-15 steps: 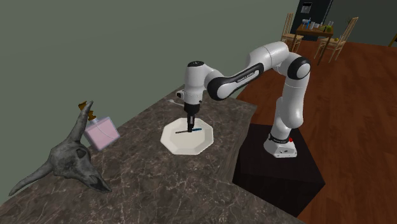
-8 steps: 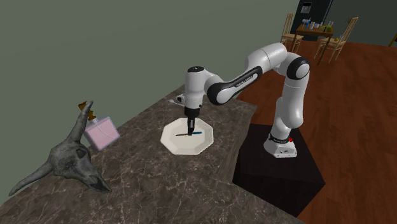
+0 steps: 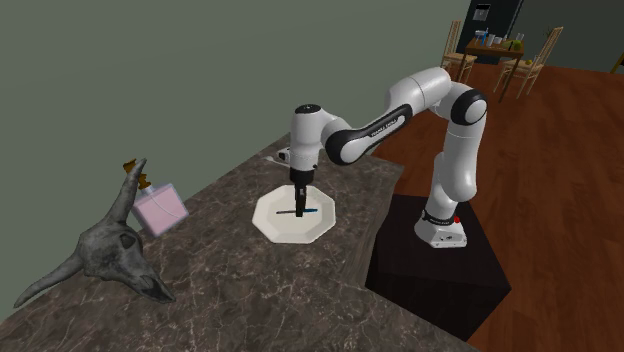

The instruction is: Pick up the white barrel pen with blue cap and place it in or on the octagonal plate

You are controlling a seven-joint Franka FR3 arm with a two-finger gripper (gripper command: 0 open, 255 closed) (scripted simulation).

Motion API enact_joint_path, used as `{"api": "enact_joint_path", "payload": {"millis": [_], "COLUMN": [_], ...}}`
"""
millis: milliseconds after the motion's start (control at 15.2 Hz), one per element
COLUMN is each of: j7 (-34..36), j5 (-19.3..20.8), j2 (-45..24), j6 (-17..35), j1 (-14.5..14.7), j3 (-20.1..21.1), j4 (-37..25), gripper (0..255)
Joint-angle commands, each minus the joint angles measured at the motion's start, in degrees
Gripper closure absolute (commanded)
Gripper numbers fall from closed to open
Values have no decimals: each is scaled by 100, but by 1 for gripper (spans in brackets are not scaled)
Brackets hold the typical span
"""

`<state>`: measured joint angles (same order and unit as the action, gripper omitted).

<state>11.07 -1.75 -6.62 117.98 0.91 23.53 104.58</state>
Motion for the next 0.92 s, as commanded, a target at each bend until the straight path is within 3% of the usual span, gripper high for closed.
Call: {"api": "enact_joint_path", "payload": {"millis": [0,330,858], "j7": [0,-59,-59], "j5": [0,-90,-90], "j2": [0,212,212], "j6": [0,-673,-673], "j1": [0,-47,-47], "j3": [0,-16,-17], "j4": [0,-474,-474], "gripper": [0,0,0]}}
